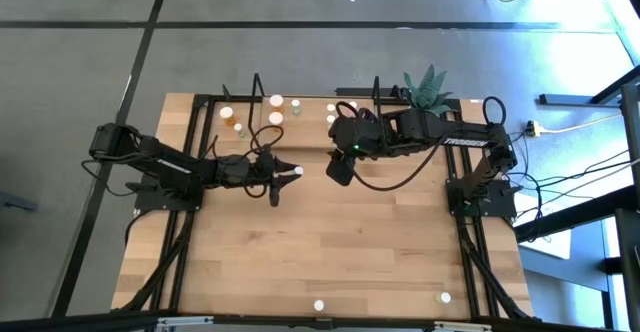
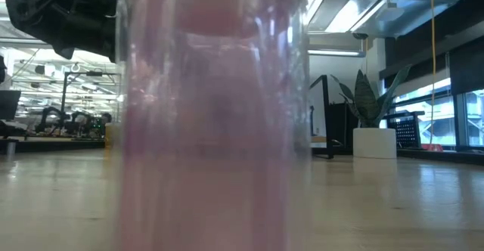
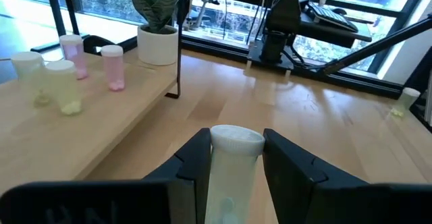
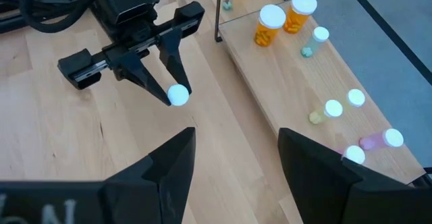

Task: Pick and place medicine bottles onto shelf by color
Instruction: Remove the blue pill bottle from the shelf

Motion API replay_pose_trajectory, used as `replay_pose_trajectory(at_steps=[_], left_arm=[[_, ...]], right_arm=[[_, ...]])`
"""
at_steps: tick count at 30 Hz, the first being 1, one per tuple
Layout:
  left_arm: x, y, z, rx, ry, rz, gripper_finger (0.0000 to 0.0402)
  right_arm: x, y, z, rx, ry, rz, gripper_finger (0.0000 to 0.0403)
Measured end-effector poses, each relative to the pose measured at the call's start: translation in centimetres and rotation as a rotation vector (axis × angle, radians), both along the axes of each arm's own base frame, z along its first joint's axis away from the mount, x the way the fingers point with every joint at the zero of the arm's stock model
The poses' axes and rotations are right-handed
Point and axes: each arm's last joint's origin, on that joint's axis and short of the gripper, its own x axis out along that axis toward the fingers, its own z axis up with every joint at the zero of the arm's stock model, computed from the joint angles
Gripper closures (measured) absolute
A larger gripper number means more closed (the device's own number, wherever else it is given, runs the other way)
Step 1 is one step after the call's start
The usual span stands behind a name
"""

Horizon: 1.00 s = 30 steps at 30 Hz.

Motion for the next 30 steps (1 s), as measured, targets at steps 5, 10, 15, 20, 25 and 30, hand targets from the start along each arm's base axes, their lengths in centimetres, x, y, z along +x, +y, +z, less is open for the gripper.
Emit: replay_pose_trajectory(at_steps=[5,10,15,20,25,30], left_arm=[[0.0,0.0,0.0,-0.002,0.0,0.001,0.0295],[0.0,0.0,0.0,0.0,0.0,0.004,0.0295],[0.0,0.0,0.0,0.0,0.0,0.004,0.0295],[0.0,0.0,0.0,0.001,0.001,0.004,0.0295],[0.1,0.0,0.6,0.001,-0.06,0.002,0.0295],[0.1,-0.1,1.5,-0.002,-0.145,-0.02,0.0295]], right_arm=[[0.2,0.0,0.1,0.001,-0.022,0.0,0.0189],[0.5,0.0,0.4,0.008,-0.062,0.003,0.0189],[0.9,0.1,0.8,0.037,-0.131,0.017,0.0189],[1.2,0.2,0.8,0.027,-0.132,0.073,0.0189],[1.5,1.0,0.0,0.012,-0.043,0.431,0.0189],[2.4,1.6,-1.6,0.008,0.039,0.588,0.0189]])
